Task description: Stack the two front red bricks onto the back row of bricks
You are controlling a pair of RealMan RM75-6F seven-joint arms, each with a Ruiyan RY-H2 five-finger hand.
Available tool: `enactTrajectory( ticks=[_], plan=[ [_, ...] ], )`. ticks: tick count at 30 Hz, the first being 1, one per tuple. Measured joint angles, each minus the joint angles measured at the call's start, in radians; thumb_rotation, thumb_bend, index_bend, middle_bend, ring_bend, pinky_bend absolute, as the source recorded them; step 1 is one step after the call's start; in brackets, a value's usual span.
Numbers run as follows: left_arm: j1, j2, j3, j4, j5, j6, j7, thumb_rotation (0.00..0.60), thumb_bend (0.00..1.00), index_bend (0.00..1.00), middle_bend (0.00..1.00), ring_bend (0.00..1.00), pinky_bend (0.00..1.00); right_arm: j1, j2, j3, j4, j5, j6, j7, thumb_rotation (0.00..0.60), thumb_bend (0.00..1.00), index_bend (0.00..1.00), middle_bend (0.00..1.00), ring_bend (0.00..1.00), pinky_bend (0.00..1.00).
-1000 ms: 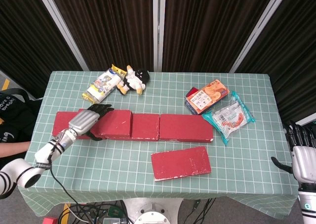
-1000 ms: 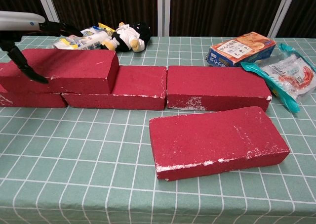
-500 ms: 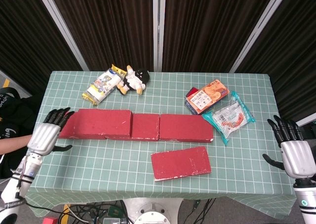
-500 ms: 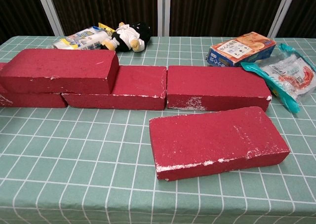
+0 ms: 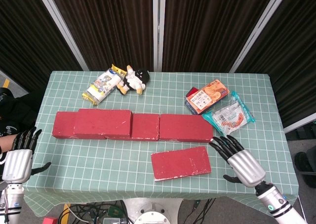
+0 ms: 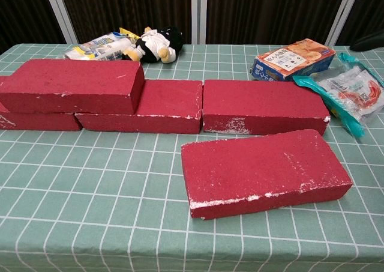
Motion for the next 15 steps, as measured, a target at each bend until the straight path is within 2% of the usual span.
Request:
enactTrajectory(
  ticks=[9, 15],
  plan=[
    [0.031, 0.007, -0.005, 0.035, 0.002, -0.05, -0.075, 0.6, 0.0, 0.06, 0.0, 0.0, 0.0, 0.122, -0.148, 0.014, 0.006, 0.161, -0.23, -0.046, 0.6, 0.0, 0.0, 0.0, 0.0, 0.0],
    [0.046, 0.004, -0.012, 0.061, 0.012, -0.061, -0.108, 0.6, 0.0, 0.06, 0.0, 0.0, 0.0, 0.171, -0.209, 0.029, 0.03, 0.246, -0.29, -0.071, 0.6, 0.0, 0.0, 0.0, 0.0, 0.0]
  ],
)
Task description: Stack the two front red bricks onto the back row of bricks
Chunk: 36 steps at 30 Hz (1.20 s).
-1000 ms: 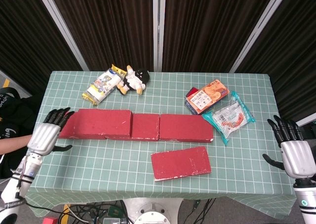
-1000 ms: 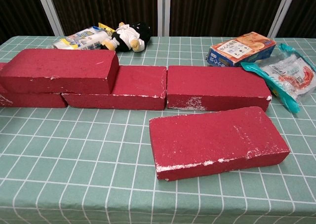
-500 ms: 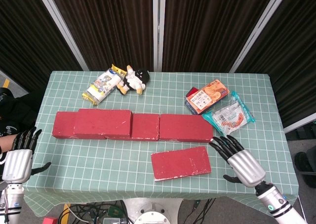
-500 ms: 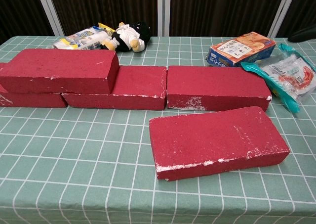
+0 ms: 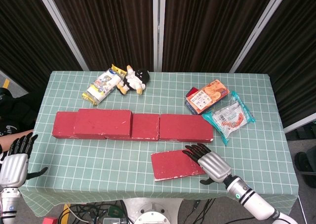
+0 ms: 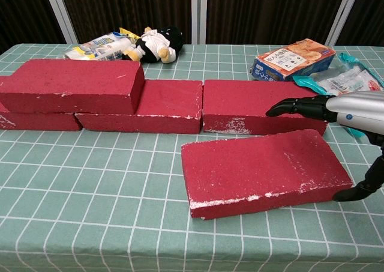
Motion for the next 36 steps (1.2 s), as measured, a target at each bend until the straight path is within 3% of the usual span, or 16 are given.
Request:
enactTrajectory(
  ticks=[16, 36],
  plan=[
    [0.03, 0.003, -0.025, 0.036, 0.025, -0.014, -0.05, 0.6, 0.0, 0.06, 0.0, 0.0, 0.0, 0.089, -0.141, 0.02, 0.078, 0.21, -0.082, -0.056, 0.6, 0.0, 0.0, 0.0, 0.0, 0.0],
    [0.041, 0.02, -0.051, 0.031, 0.03, -0.044, -0.084, 0.6, 0.0, 0.06, 0.0, 0.0, 0.0, 0.16, -0.202, 0.013, 0.135, 0.294, -0.122, -0.013, 0.6, 0.0, 0.0, 0.01, 0.0, 0.0]
  ],
)
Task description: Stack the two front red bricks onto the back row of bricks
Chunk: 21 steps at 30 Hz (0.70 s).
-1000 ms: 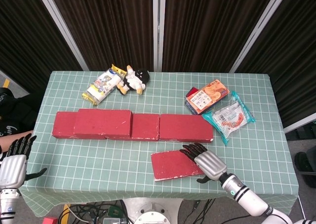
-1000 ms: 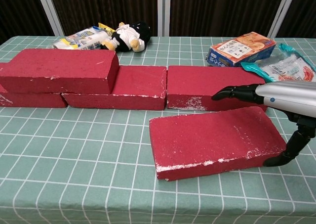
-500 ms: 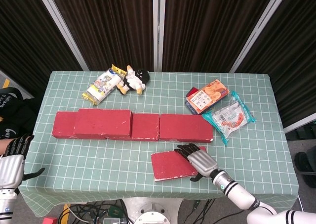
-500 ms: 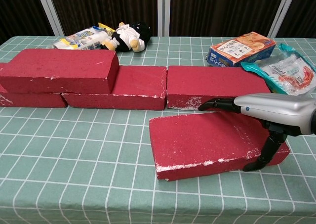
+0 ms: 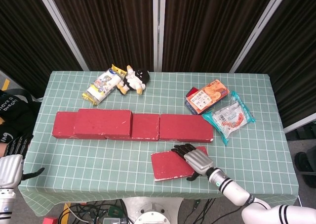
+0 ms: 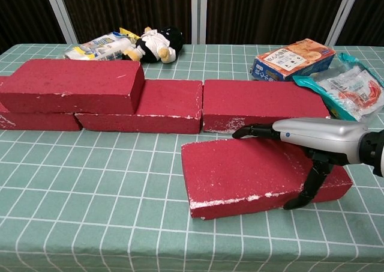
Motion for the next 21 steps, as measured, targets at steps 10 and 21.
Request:
enactTrajectory(
  ticks=[10, 21],
  plan=[
    [0.007, 0.0, -0.01, 0.01, -0.002, -0.007, -0.006, 0.6, 0.0, 0.06, 0.0, 0.0, 0.0, -0.004, -0.03, -0.011, 0.029, -0.009, 0.043, 0.014, 0.6, 0.09, 0.0, 0.12, 0.01, 0.1],
    [0.012, 0.003, -0.016, 0.007, 0.001, -0.011, -0.007, 0.6, 0.0, 0.06, 0.0, 0.0, 0.0, -0.012, -0.015, -0.024, 0.023, -0.058, 0.075, 0.063, 0.6, 0.1, 0.0, 0.17, 0.06, 0.15]
  ],
)
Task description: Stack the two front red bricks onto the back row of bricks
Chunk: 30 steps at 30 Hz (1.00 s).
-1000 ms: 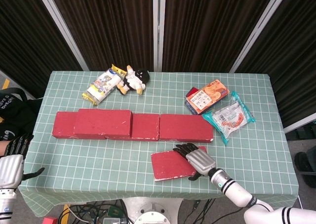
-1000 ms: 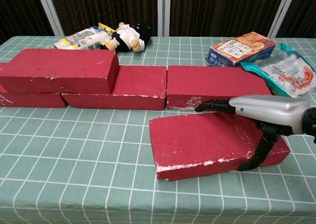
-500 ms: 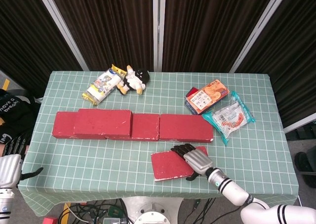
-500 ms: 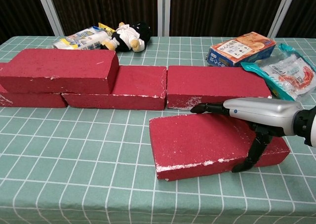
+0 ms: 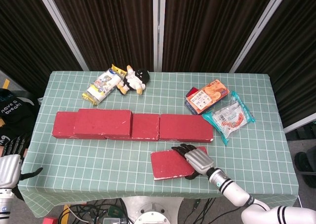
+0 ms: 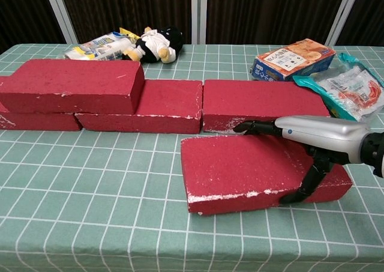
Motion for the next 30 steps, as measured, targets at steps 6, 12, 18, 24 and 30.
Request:
enactTrajectory(
  ticks=[6, 12, 18, 24, 30],
  plan=[
    [0.004, 0.007, -0.003, -0.009, 0.009, 0.008, 0.002, 0.6, 0.0, 0.06, 0.0, 0.0, 0.0, -0.011, 0.058, 0.007, -0.057, -0.061, 0.061, 0.027, 0.6, 0.1, 0.0, 0.17, 0.06, 0.15],
    [0.004, 0.006, -0.004, -0.009, 0.028, 0.022, 0.01, 0.6, 0.0, 0.06, 0.0, 0.0, 0.0, 0.011, 0.139, 0.072, -0.116, -0.076, 0.086, 0.043, 0.6, 0.1, 0.0, 0.18, 0.07, 0.17],
    [0.004, 0.002, -0.002, 0.004, 0.056, 0.035, 0.017, 0.6, 0.0, 0.06, 0.0, 0.0, 0.0, 0.07, 0.157, 0.158, -0.116, 0.002, 0.073, 0.009, 0.6, 0.1, 0.0, 0.19, 0.08, 0.18],
    [0.003, 0.002, 0.005, 0.014, 0.078, 0.04, 0.005, 0.6, 0.0, 0.06, 0.0, 0.0, 0.0, 0.163, 0.121, 0.217, -0.034, 0.144, 0.013, -0.044, 0.6, 0.1, 0.0, 0.19, 0.08, 0.18],
    [0.001, 0.003, 0.016, 0.027, 0.104, 0.041, -0.016, 0.6, 0.0, 0.06, 0.0, 0.0, 0.0, 0.258, 0.07, 0.245, 0.05, 0.278, -0.064, -0.098, 0.6, 0.1, 0.0, 0.2, 0.09, 0.19]
  ],
)
